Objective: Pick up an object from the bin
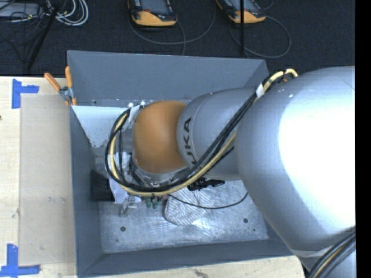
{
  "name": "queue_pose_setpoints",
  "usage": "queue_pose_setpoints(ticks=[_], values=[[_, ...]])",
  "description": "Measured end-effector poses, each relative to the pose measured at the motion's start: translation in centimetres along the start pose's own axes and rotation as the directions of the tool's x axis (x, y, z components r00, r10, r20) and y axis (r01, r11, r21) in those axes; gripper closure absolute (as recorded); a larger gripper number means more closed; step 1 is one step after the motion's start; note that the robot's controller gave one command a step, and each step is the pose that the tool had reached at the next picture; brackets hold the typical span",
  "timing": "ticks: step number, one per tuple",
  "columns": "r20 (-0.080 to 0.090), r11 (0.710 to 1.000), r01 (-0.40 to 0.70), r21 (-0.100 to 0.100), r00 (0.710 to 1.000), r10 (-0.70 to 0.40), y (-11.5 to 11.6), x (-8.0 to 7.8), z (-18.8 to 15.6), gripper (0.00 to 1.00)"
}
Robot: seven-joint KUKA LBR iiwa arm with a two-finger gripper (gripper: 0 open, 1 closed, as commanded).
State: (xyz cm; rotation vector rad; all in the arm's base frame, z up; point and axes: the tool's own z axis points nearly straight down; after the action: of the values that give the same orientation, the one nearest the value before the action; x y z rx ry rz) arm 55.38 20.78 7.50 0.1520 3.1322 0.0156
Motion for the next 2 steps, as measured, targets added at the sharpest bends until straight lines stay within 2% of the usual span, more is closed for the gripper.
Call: queue_pose_setpoints(ticks=[2], values=[[0.002, 1.0, 0.0, 0.006, 1.0, 0.0, -0.08, -0.18, -0.75, 1.0]])
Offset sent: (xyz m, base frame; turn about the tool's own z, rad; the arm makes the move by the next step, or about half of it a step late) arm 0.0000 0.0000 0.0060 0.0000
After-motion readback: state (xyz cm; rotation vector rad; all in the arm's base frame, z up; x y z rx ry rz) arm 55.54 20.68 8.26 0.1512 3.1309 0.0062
